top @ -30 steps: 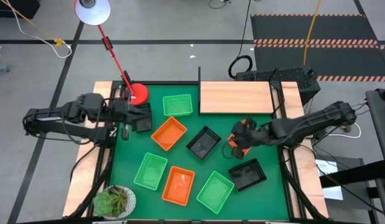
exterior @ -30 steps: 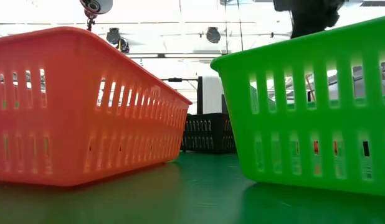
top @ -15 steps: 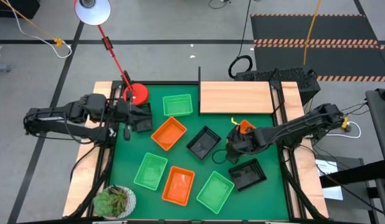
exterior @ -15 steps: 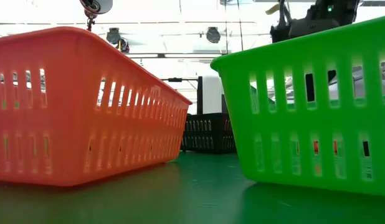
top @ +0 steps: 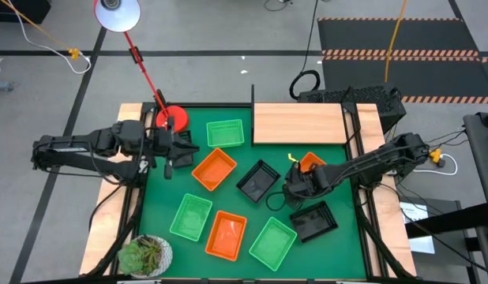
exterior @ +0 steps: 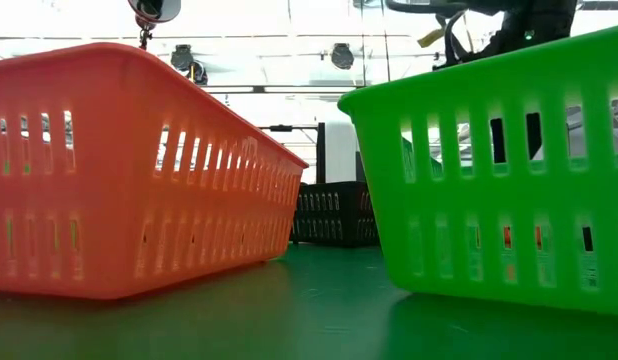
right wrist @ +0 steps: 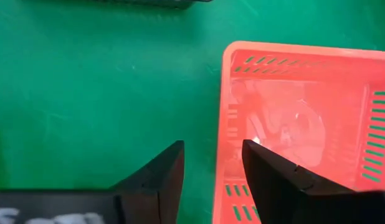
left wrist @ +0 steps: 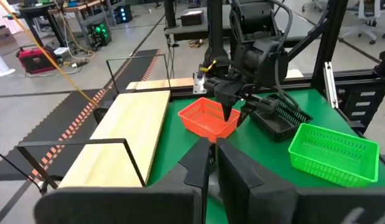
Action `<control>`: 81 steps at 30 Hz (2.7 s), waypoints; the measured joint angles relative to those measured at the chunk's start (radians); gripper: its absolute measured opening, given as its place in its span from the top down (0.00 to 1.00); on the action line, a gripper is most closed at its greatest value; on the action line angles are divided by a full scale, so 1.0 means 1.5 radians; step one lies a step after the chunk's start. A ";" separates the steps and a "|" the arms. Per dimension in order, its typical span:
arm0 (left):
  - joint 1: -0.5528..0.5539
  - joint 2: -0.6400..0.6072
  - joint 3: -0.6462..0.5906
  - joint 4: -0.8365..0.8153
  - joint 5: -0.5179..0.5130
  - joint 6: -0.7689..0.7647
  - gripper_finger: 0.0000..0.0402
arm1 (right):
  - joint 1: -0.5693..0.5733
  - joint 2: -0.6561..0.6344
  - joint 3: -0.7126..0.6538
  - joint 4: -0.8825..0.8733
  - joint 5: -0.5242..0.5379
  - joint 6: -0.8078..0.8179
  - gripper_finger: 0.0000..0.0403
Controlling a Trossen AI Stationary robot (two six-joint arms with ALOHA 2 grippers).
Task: Stack baskets on shelf by color
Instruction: Put the top right orange bin on the shelf
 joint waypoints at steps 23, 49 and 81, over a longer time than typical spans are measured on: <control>0.000 -0.001 0.000 0.000 0.000 0.010 0.92 | -0.020 -0.042 0.013 -0.111 -0.100 -0.052 0.96; 0.000 -0.001 0.000 0.000 0.000 -0.001 0.92 | -0.065 -0.064 0.197 -0.385 0.228 -0.424 0.99; 0.000 -0.001 0.000 0.000 0.000 0.002 0.92 | -0.389 -0.361 -0.179 -0.070 0.217 -0.826 0.99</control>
